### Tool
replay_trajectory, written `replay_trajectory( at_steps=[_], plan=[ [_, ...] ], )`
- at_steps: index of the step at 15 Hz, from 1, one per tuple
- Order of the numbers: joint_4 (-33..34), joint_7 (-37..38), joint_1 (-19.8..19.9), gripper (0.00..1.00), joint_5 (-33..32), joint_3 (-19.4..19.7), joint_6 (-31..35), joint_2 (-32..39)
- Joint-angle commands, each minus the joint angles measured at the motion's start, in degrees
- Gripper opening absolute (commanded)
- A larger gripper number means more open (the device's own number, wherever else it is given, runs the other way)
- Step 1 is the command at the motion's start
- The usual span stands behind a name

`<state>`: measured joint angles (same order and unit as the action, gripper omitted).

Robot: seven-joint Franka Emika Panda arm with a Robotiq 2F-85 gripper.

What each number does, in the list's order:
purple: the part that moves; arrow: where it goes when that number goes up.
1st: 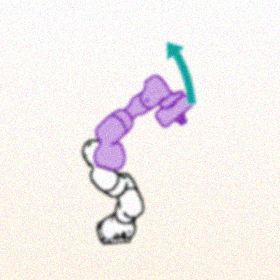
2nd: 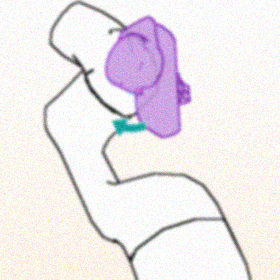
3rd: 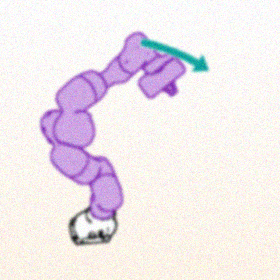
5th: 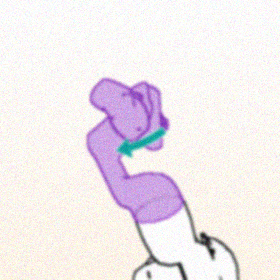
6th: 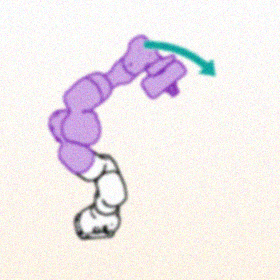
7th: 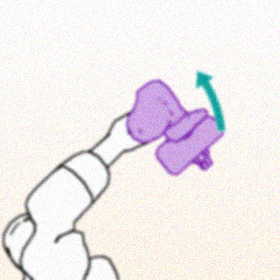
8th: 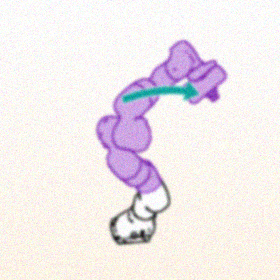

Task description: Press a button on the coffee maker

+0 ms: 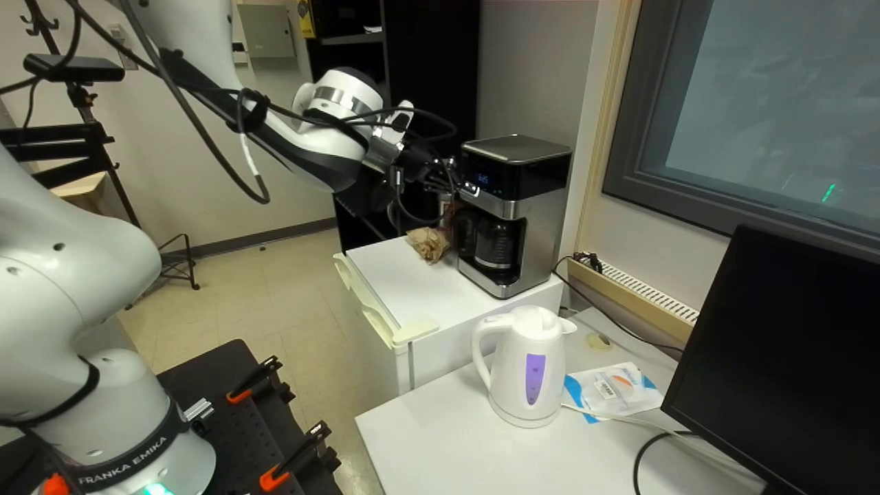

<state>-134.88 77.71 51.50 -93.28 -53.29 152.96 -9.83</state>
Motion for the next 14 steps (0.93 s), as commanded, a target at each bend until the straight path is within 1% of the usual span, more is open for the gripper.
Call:
replay_trajectory(
  at_steps=[1,5,6,7,11,12,14],
  plan=[
    [4.17,2.75,0.73,0.02,-5.55,-2.58,-5.2,8.18],
    [6.33,3.26,-0.34,0.02,-9.07,-2.93,-9.82,14.46],
    [6.85,2.98,-11.41,0.02,-9.54,7.98,-10.51,15.73],
    [7.52,3.11,-13.62,0.02,-9.95,10.27,-10.55,16.5],
    [10.62,3.94,-30.72,0.02,-10.09,27.77,-9.12,18.77],
    [11.33,4.1,-34.39,0.02,-9.97,31.53,-8.83,19.16],
    [12.51,4.68,-39.57,0.02,-10.03,36.78,-8.42,19.71]
  ],
)
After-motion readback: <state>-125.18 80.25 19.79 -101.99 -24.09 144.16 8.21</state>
